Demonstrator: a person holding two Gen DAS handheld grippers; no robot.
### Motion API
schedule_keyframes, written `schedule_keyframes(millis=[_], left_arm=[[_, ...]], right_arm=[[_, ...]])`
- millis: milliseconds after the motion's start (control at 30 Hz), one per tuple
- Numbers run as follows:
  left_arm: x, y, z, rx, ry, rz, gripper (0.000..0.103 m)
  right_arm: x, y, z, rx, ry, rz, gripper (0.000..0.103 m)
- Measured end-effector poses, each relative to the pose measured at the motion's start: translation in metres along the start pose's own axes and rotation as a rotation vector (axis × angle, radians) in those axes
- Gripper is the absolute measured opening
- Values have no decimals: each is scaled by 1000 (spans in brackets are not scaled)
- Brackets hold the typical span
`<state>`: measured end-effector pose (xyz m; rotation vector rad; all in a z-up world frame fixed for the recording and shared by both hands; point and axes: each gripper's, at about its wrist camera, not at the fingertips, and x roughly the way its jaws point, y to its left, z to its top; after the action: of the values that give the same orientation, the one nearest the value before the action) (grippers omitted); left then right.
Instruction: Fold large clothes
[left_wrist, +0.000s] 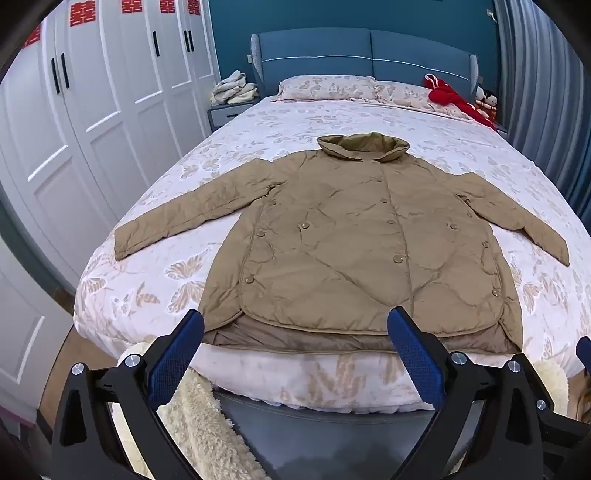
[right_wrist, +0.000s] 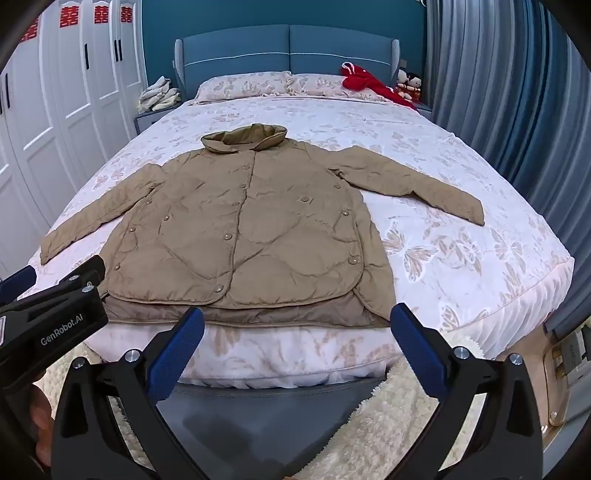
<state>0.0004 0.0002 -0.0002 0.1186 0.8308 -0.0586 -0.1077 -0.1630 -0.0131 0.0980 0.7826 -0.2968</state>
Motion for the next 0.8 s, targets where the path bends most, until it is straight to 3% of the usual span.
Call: schedule_keyframes(millis=[800], left_arm=[[-7, 3, 4, 6, -25, 10, 98]], right_arm=[[2, 2, 0, 12, 4, 18, 98]])
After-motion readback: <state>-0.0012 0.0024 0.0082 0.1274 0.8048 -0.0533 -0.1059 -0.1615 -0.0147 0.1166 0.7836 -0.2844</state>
